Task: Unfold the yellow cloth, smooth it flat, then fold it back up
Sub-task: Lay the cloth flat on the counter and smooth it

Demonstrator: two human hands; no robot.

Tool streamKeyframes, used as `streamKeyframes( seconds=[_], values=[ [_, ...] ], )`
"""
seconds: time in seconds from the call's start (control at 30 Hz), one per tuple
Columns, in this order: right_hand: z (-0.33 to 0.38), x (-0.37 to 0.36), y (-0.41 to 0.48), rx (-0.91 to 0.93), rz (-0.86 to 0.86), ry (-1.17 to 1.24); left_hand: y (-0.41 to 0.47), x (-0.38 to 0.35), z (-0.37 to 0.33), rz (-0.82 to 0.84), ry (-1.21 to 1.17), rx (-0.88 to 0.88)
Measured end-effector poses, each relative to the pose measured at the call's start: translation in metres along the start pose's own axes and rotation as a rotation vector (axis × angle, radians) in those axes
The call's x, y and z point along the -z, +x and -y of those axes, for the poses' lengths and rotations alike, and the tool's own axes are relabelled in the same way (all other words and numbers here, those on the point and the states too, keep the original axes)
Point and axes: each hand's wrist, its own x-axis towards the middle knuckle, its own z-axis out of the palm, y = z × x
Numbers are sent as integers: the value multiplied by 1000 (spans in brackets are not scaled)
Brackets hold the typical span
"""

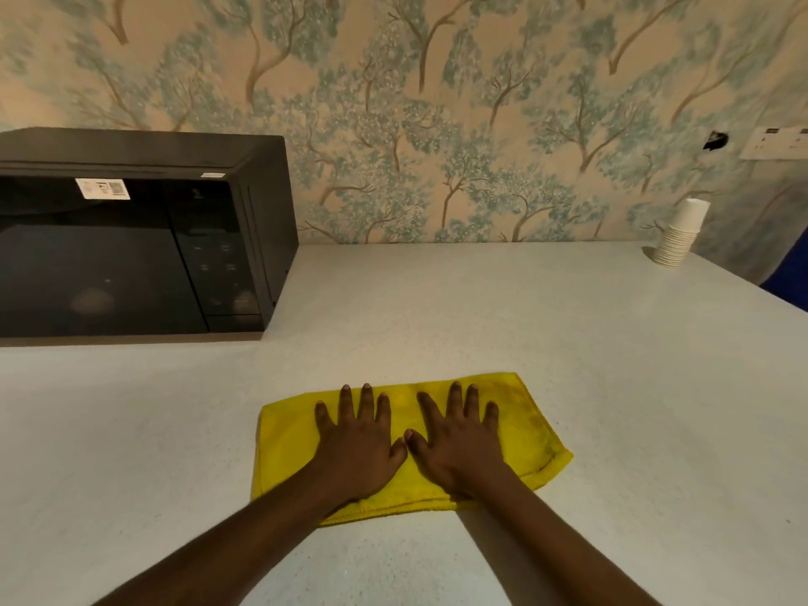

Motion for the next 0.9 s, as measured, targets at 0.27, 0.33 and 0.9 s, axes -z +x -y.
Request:
streamKeyframes(
  seconds=[0.27,0.33,0.9],
  values=[
    [-15,7,35,-26,33,-1,35,4,-12,11,-27,26],
    [-14,11,43,-3,48,-11,39,7,-10,22,-34,49],
    [27,13,19,315,97,-84,-24,21,21,119,-78,284]
  ],
)
